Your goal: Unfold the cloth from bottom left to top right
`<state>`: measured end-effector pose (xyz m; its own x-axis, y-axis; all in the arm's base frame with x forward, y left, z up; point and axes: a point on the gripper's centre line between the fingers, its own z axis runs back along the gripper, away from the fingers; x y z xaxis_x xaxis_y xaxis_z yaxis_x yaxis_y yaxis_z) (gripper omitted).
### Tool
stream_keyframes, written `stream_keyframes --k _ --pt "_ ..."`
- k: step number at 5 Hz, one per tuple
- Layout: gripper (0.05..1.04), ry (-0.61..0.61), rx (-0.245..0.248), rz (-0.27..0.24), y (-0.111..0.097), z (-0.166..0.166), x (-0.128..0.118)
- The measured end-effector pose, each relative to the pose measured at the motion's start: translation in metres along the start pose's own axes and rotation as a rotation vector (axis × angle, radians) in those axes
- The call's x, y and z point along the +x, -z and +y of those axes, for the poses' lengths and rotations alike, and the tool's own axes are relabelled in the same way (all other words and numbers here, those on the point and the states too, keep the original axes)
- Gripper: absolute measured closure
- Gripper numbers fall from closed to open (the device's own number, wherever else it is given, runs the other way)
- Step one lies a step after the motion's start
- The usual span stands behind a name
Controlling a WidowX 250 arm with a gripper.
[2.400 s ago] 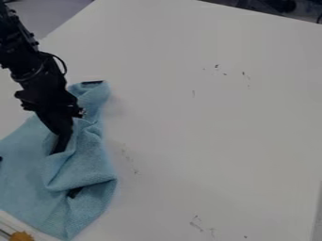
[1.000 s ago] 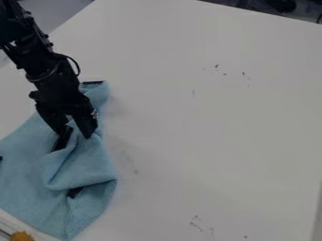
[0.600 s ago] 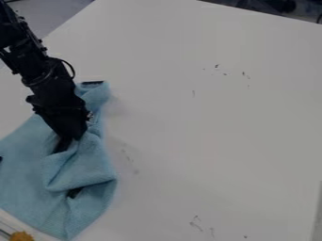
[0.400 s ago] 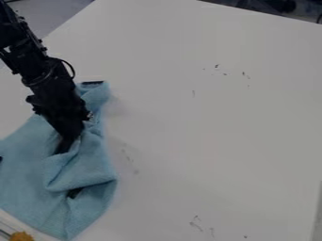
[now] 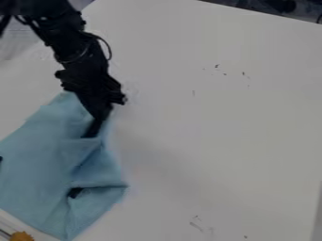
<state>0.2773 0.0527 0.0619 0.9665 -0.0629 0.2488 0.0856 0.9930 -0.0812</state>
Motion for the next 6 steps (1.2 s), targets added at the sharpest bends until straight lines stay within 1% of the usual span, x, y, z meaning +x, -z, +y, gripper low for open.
stream_keyframes --k 1,2,3,4,5,6 --pt "1.026 0.103 -0.041 0.02 0.013 -0.025 0.028" --pt "1.026 0.16 -0.15 0.108 0.054 -0.042 0.046" --pt "1.026 0.242 -0.181 0.15 0.072 -0.056 0.069" --pt "1.026 0.327 -0.202 0.166 0.083 -0.071 0.092" --pt "1.017 0.381 -0.174 0.161 0.086 -0.082 0.102" --pt "0.968 0.348 -0.163 0.124 0.082 -0.084 0.095"
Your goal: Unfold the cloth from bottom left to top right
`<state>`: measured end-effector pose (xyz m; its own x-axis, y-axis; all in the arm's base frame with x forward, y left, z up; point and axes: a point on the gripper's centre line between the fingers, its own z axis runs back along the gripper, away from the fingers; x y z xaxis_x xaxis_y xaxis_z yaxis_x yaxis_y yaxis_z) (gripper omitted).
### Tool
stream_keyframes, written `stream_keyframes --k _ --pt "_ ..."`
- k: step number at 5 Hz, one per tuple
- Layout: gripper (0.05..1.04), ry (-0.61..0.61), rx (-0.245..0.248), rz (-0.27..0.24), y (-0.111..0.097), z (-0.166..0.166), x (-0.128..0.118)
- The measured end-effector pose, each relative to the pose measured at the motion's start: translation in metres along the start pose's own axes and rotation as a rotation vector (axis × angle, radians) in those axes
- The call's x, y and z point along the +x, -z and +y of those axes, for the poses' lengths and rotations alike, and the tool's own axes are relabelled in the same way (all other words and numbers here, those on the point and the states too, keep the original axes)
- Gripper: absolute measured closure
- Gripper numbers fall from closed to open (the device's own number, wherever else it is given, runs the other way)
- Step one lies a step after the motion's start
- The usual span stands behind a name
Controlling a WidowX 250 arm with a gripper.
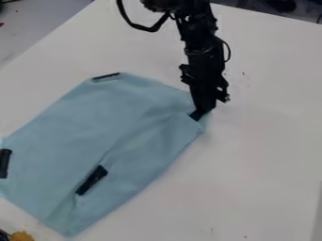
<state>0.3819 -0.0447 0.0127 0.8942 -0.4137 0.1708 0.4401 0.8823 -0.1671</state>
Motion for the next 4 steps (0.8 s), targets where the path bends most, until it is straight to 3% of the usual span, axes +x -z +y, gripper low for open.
stream_keyframes --k 1,2,3,4 --pt "0.788 -0.077 0.088 -0.11 -0.016 -0.003 -0.014" --pt "0.504 -0.153 0.182 -0.201 -0.057 -0.01 -0.024" --pt "0.205 -0.121 0.253 -0.249 -0.084 -0.022 -0.02" --pt "0.072 -0.127 0.262 -0.219 -0.092 -0.026 -0.022"
